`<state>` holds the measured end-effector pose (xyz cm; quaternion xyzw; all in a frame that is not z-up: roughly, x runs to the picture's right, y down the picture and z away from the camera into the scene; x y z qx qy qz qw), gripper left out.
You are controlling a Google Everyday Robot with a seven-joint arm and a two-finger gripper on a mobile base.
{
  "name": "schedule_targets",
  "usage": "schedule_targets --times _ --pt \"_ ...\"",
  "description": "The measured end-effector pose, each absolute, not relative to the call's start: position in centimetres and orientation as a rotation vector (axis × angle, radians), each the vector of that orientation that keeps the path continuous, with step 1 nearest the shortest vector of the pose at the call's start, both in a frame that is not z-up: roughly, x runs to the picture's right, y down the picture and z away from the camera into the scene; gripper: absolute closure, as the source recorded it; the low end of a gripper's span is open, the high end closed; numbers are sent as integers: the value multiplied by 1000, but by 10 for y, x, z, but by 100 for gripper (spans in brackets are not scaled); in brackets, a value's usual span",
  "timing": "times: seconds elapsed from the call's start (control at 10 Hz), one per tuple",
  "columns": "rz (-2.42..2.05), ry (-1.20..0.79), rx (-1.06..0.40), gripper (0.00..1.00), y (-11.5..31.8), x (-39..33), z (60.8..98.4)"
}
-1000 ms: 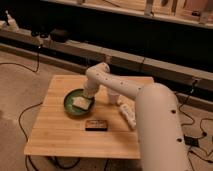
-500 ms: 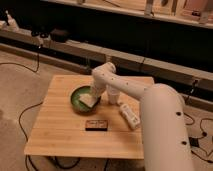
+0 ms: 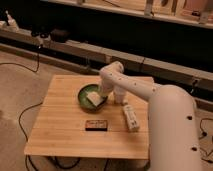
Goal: Push the ceramic bowl across the table
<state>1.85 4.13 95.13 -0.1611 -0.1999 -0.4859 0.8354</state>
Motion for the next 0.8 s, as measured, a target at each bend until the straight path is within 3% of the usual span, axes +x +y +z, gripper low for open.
schedule_targets --times 0.8 --pt "-943 -340 -448 95 68 87 925"
